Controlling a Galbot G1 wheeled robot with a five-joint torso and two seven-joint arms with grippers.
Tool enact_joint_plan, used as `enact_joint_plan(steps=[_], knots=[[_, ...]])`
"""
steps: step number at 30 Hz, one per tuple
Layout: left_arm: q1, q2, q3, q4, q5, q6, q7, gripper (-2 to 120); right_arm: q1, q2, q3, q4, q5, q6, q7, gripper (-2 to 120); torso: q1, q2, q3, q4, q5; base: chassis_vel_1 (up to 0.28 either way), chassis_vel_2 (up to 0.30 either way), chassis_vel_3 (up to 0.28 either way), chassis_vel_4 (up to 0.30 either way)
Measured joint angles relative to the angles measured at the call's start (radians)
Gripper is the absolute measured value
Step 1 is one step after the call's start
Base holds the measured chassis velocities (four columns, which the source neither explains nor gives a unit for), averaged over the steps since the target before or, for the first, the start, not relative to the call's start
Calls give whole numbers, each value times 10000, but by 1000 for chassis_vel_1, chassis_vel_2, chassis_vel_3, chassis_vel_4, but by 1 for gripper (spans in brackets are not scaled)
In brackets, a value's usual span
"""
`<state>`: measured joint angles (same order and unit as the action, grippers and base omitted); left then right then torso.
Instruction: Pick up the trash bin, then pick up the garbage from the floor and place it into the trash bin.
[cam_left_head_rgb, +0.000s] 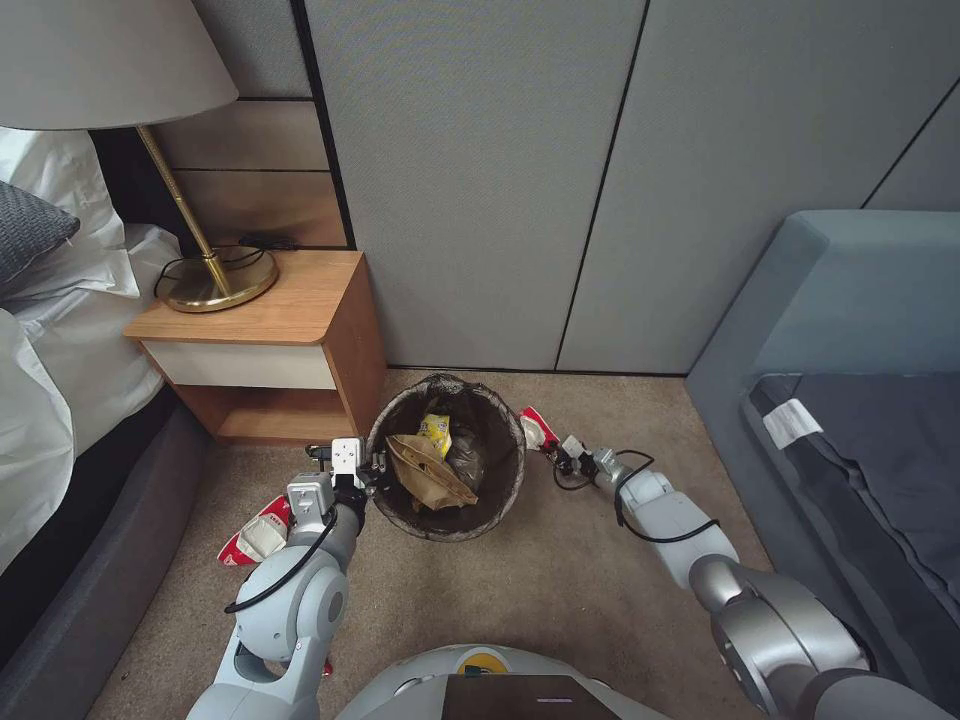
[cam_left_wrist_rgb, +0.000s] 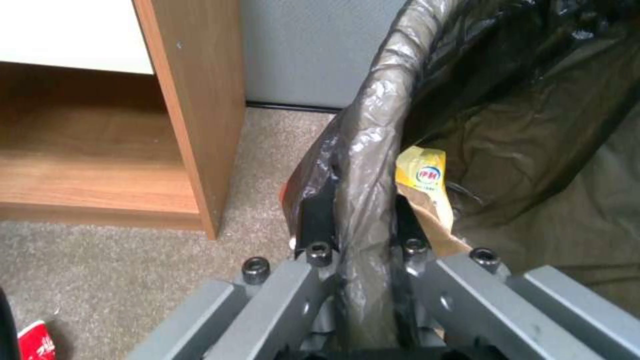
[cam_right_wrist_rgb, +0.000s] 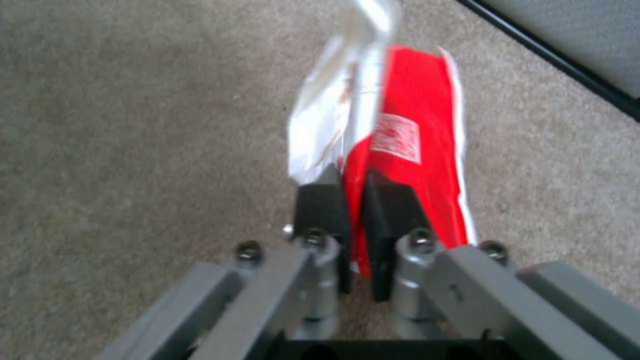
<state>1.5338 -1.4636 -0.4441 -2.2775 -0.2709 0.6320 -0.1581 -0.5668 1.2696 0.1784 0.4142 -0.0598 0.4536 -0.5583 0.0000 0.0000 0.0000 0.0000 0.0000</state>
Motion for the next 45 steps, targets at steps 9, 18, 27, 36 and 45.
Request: enact_joint_plan(steps=[9,18,27,36,45], knots=[[16,-3,-2,1,0,-15,18,0,100,61,-135,-7,20,10,140,0,0,0,0,1,0,0,0,0,0],[-18,11,-2,1,0,-27,65,0,37,-40,-132,85,46,48,157,0,0,0,0,0,0,0,0,0,0],[-62,32,-52,41,-24,-41,76,0,-313,-63,287,870,169,263,528,0,0,0,0,1,0,0,0,0,0],[-117,44,-85,75,-81,-47,75,0,-1484,-301,1169,2924,663,467,1176,0,0,0,0,0,1,0,0,0,0],[-121,33,-64,126,-83,-47,69,0,-2639,-545,1599,5083,1470,1377,1591,0,0,0,0,3,0,0,0,0,0]])
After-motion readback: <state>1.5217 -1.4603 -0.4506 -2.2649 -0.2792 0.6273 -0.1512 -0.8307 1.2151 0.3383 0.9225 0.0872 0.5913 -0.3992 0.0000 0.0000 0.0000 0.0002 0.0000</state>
